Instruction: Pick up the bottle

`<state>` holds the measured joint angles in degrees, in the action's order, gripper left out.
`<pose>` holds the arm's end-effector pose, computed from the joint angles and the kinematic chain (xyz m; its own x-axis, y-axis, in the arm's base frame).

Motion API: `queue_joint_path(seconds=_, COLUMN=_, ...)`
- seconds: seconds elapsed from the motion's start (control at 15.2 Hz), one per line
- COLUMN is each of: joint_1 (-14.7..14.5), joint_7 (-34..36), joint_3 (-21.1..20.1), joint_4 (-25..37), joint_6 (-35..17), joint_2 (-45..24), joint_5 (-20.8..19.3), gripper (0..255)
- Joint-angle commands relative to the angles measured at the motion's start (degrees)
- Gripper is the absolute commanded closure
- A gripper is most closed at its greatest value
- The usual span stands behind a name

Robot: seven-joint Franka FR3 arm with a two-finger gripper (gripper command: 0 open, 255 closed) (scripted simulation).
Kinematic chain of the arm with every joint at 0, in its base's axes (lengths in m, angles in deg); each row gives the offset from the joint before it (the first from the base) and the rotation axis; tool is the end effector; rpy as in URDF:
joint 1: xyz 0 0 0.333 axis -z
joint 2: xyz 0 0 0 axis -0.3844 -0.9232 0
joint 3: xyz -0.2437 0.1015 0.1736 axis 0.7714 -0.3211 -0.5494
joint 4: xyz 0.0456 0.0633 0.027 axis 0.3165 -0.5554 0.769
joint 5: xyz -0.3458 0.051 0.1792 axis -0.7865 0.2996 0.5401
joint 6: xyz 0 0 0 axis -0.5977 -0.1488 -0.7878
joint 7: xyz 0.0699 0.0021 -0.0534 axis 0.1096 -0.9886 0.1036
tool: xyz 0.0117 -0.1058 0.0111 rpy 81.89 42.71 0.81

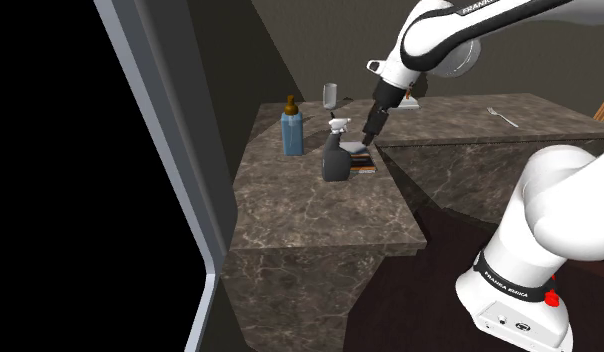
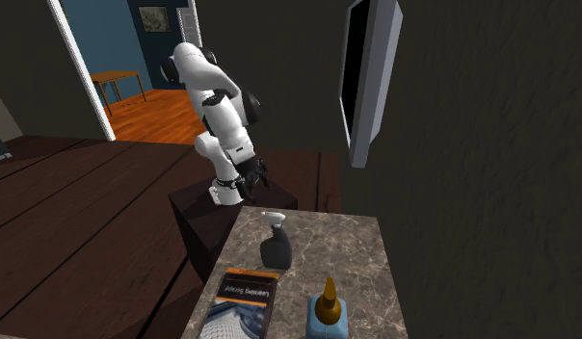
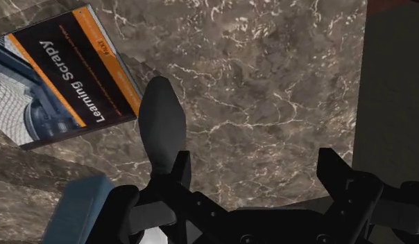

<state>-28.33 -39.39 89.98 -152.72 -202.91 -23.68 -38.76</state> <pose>0.3738 -0.1131 0.4354 0.8512 0.4019 0.3377 0.4524 -0.8879 -0.0836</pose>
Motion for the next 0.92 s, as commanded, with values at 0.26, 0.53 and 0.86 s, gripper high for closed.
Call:
queue_joint_path(seconds=0.26, joint_1=-11.8, joint_7=-23.0, joint_3=14.5, joint_4=4.6, joint_6=-11.0, joint_2=-13.2, joint_5=12.2, gripper=0)
queue_joint_path(seconds=0.53, joint_1=-23.5, joint_7=-44.1, joint_3=26.4, joint_4=11.8, joint_6=-11.7, joint_2=-25.0, joint_5=30.3, gripper=0)
queue_joint_path(seconds=0.86, joint_1=-25.2, joint_7=-53.1, joint_3=28.2, joint_4=13.1, joint_6=-11.3, joint_2=-31.0, joint_5=40.2, gripper=0)
